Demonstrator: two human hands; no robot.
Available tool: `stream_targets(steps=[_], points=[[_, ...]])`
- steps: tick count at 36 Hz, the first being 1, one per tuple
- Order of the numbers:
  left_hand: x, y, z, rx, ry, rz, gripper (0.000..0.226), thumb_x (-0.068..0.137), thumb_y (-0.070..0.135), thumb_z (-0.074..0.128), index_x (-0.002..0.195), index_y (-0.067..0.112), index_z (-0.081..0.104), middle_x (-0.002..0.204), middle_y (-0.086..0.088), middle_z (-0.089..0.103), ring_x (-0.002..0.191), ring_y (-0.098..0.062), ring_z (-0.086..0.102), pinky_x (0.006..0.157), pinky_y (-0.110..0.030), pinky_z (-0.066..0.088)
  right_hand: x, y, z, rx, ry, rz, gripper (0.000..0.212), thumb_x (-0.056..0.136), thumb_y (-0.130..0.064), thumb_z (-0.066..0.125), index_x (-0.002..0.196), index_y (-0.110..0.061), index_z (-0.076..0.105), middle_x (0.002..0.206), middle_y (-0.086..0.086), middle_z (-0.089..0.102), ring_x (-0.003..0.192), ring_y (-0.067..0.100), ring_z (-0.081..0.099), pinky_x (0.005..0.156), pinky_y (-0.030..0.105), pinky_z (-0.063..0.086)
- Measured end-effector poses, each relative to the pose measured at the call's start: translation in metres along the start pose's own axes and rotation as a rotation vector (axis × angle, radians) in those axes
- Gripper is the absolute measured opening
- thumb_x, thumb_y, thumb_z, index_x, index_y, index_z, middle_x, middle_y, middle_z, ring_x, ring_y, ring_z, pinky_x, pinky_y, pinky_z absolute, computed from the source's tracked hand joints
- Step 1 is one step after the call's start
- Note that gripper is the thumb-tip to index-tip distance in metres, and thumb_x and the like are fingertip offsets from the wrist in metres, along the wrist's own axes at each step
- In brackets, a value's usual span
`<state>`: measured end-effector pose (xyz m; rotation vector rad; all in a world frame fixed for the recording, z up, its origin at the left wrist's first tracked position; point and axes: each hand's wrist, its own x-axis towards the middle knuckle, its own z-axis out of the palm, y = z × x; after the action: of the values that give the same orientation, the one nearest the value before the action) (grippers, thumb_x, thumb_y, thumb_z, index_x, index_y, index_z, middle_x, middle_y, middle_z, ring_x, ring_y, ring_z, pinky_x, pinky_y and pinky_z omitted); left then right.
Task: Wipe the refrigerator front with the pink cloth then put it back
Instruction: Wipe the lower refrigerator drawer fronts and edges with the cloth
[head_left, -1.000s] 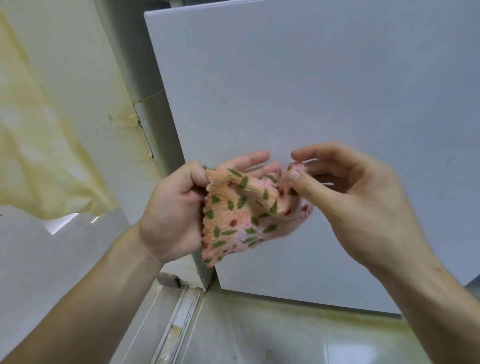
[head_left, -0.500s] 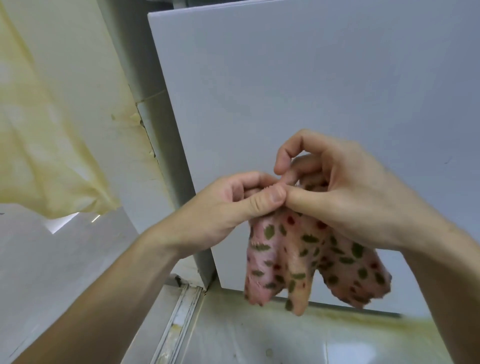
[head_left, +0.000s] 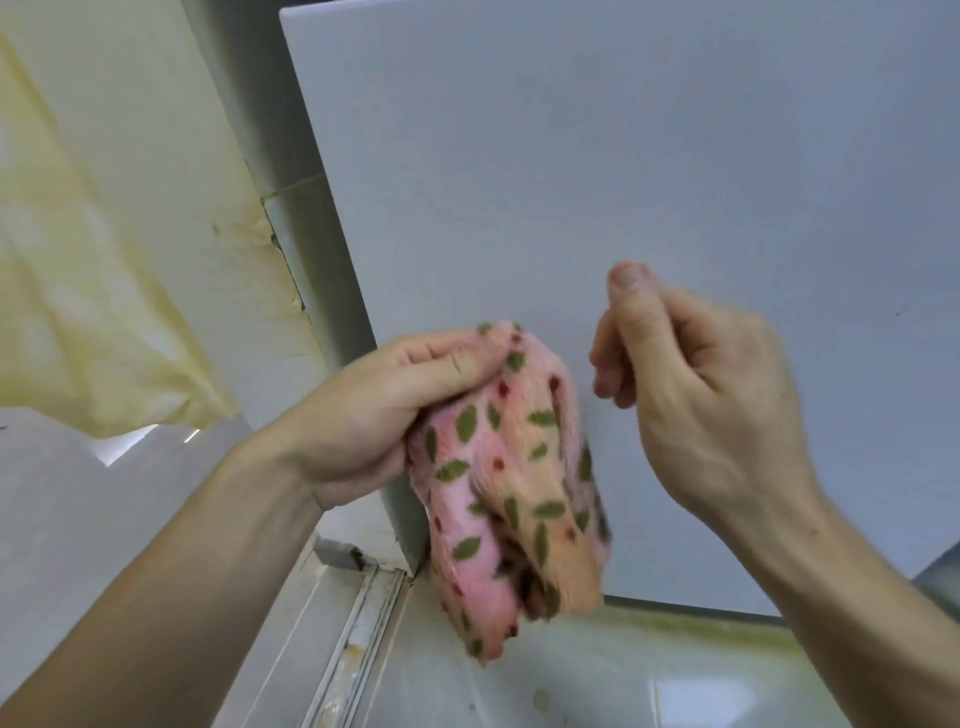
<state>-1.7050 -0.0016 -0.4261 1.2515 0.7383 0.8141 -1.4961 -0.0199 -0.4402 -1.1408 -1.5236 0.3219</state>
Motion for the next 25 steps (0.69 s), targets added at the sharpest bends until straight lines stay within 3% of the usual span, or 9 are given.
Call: stream_targets(steps=[3,7,13,16,19,22,25], points=[[0.0,0.006,-0.004,-0.115,0.068,0.091,0.032,0.095,0.03,0.06,0.103,0.006,0.079,0.102,-0.012,0.078,0.093,-0.02,0.078,0.078,-0.029,0.063,-0.001,-0.001,-0.004,-0.055,0.081,-0.003,0.073,0.111,-0.048,0.036,0.053,-0.009,0.056,0.051,0.001,0.059,0.049,0.017,0.058,0.053,0.029,0.041],[0.001,0.01,-0.003,-0.201,0.096,0.165,0.042,0.095,0.033,0.061,0.121,0.001,0.07,0.122,-0.017,0.074,0.113,-0.027,0.073,0.094,-0.038,0.061,0.002,-0.009,-0.009,-0.136,-0.13,0.195,0.096,0.11,-0.061,0.018,0.042,-0.009,0.061,0.043,-0.002,0.059,0.048,0.011,0.061,0.056,0.022,0.038],[0.004,0.005,-0.001,-0.25,0.132,0.209,0.057,0.104,0.034,0.049,0.146,-0.005,0.049,0.145,-0.025,0.059,0.134,-0.035,0.06,0.11,-0.047,0.052,0.004,-0.004,-0.008,-0.141,-0.48,0.377,0.11,0.081,-0.085,-0.008,0.067,-0.021,0.08,0.065,-0.004,0.075,0.062,0.01,0.068,0.078,0.036,0.051],[0.005,0.003,-0.001,-0.256,0.141,0.221,0.052,0.106,0.033,0.046,0.145,-0.002,0.049,0.143,-0.022,0.061,0.134,-0.034,0.06,0.108,-0.046,0.053,0.001,-0.006,-0.007,-0.133,-0.628,0.426,0.115,0.074,-0.088,-0.011,0.077,-0.021,0.082,0.071,-0.005,0.077,0.068,0.004,0.069,0.085,0.032,0.051],[0.006,0.0,0.001,-0.267,0.139,0.238,0.037,0.109,0.028,0.041,0.134,0.005,0.056,0.132,-0.016,0.068,0.128,-0.029,0.065,0.103,-0.04,0.056,-0.002,-0.003,-0.002,0.033,-0.69,0.552,0.109,0.081,-0.087,-0.004,0.084,-0.022,0.084,0.081,-0.007,0.08,0.077,0.004,0.074,0.09,0.025,0.047],[0.005,-0.001,0.004,-0.28,0.169,0.245,0.037,0.109,0.024,0.039,0.136,0.004,0.055,0.132,-0.016,0.069,0.127,-0.028,0.066,0.1,-0.038,0.058,-0.007,0.002,0.009,0.33,-0.699,0.679,0.098,0.087,-0.09,0.01,0.106,-0.028,0.083,0.102,-0.003,0.081,0.101,0.012,0.077,0.112,0.038,0.044],[0.004,-0.003,0.007,-0.243,0.263,0.254,0.034,0.109,0.02,0.039,0.131,0.002,0.058,0.128,-0.017,0.072,0.121,-0.028,0.07,0.095,-0.037,0.06,-0.01,0.002,0.018,0.677,-0.644,0.795,0.084,0.101,-0.075,0.019,0.124,-0.017,0.075,0.114,0.007,0.079,0.112,0.02,0.074,0.105,0.037,0.052]])
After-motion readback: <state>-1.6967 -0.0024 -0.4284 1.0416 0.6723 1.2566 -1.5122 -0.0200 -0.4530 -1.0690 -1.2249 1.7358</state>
